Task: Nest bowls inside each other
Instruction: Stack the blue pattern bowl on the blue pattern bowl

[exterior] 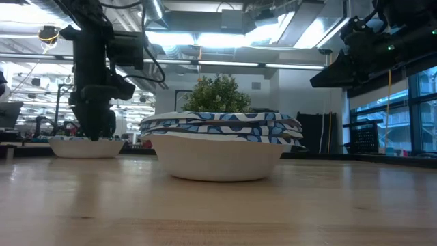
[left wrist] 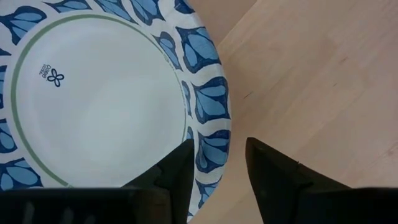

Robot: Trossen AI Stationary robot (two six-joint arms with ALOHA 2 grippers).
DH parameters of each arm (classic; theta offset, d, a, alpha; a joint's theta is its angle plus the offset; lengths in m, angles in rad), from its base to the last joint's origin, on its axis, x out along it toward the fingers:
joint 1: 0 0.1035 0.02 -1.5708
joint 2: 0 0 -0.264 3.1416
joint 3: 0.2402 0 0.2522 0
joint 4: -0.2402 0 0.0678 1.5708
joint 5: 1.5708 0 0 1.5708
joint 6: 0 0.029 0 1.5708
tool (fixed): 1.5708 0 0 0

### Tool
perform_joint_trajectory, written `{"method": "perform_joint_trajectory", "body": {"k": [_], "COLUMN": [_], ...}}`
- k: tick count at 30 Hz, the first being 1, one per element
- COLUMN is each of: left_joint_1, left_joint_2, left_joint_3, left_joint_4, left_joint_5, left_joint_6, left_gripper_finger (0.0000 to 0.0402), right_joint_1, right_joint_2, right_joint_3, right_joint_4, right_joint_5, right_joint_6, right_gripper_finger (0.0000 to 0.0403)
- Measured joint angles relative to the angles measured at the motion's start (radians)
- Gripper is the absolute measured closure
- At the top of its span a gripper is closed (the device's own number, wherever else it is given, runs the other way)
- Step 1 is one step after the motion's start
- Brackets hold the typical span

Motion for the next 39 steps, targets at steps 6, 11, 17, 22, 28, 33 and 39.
{"method": "perform_joint_trajectory", "body": {"k": [6, 11, 17, 22, 28, 33, 39], "left_joint_1": [0.000, 0.000, 0.000, 0.000, 0.000, 0.000, 0.000], "left_joint_2": [0.000, 0.000, 0.000, 0.000, 0.000, 0.000, -0.001], "left_joint_3": [0.000, 0.000, 0.000, 0.000, 0.000, 0.000, 0.000], "left_joint_4": [0.000, -0.001, -0.001, -0.001, -0.001, -0.001, -0.001], "left_joint_5": [-0.015, -0.015, -0.015, -0.015, -0.016, 0.034, 0.055], "left_joint_6": [-0.002, -0.004, -0.003, -0.003, -0.003, 0.005, 0.006], "left_gripper_finger": [0.0263, 0.0284, 0.0326, 0.0355, 0.0375, 0.0380, 0.0382], "right_joint_1": [0.000, 0.000, 0.000, 0.000, 0.000, 0.000, 0.000], "right_joint_2": [0.000, 0.000, 0.000, 0.000, 0.000, 0.000, 0.000], "right_joint_3": [0.000, 0.000, 0.000, 0.000, 0.000, 0.000, 0.000], "right_joint_4": [0.000, 0.000, 0.000, 0.000, 0.000, 0.000, 0.000], "right_joint_5": [0.000, 0.000, 0.000, 0.000, 0.000, 0.000, 0.000], "right_joint_6": [0.000, 0.000, 0.000, 0.000, 0.000, -0.001, -0.002], "right_gripper_finger": [0.0283, 0.0283, 0.0283, 0.0283, 0.0283, 0.0283, 0.0283]}}
